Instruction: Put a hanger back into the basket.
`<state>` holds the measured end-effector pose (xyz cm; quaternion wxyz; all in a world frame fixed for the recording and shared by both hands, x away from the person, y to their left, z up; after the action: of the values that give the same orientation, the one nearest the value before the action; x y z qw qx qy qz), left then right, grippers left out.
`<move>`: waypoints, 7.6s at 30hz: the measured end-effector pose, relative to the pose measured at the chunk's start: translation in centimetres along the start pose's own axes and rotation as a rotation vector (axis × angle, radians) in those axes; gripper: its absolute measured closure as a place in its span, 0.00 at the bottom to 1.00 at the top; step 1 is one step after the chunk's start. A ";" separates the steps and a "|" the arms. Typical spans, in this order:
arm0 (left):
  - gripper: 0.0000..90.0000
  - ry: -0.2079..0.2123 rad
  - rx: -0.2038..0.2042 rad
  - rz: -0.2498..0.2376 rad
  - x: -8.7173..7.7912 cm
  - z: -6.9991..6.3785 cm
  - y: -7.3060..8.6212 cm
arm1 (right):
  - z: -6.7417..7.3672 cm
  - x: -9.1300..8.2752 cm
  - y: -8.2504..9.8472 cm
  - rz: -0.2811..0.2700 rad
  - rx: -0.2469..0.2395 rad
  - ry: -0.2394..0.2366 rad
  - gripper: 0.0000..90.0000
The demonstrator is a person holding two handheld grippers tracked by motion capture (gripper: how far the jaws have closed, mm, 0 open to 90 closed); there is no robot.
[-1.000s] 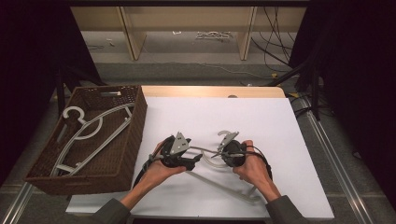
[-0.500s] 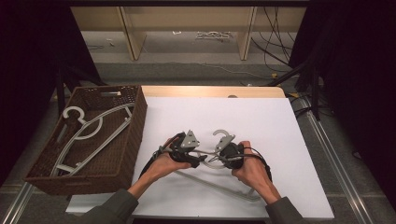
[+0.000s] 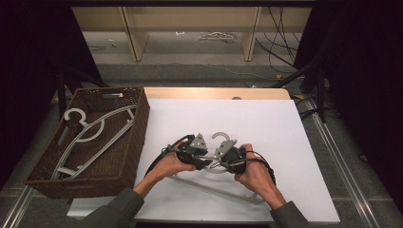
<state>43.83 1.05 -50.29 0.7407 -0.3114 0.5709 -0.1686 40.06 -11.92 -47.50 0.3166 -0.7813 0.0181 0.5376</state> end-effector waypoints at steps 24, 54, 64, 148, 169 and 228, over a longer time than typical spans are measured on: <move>0.91 0.007 0.034 -0.033 -4.3 -0.7 -0.3 | -1.9 -3.4 -1.3 -0.303 0.130 0.071 0.49; 0.90 -0.153 -0.182 -0.190 -10.6 1.1 -0.1 | -2.5 -6.0 1.2 -0.599 0.434 0.120 0.35; 0.90 -0.173 -0.196 -0.217 -12.4 1.5 0.1 | -1.4 -5.6 2.9 -0.646 0.482 0.088 0.31; 0.90 -0.707 -0.400 -0.059 -31.6 15.4 17.4 | -0.6 -5.9 6.1 -0.620 0.520 0.106 0.29; 0.90 -0.650 -0.344 0.070 -30.4 15.3 20.1 | -0.6 -5.7 6.2 -0.608 0.518 0.103 0.29; 0.37 -0.700 -0.579 -0.177 -27.4 9.2 16.1 | -0.6 -5.6 5.9 -0.618 0.507 0.106 0.29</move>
<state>42.92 32.13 -39.10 0.7541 -0.5913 0.2812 0.0506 36.00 -18.66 -45.45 0.6446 -0.6738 -0.0692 0.3545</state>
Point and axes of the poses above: each handheld gripper's, and its own axes: x roughly forward along the jaws, y roughly out of its underside, z roughly to its left, the point moved 6 cm from there along x, roughly forward along the jaws, and after that the axes turned 7 degrees about x, right-handed, at the moved point
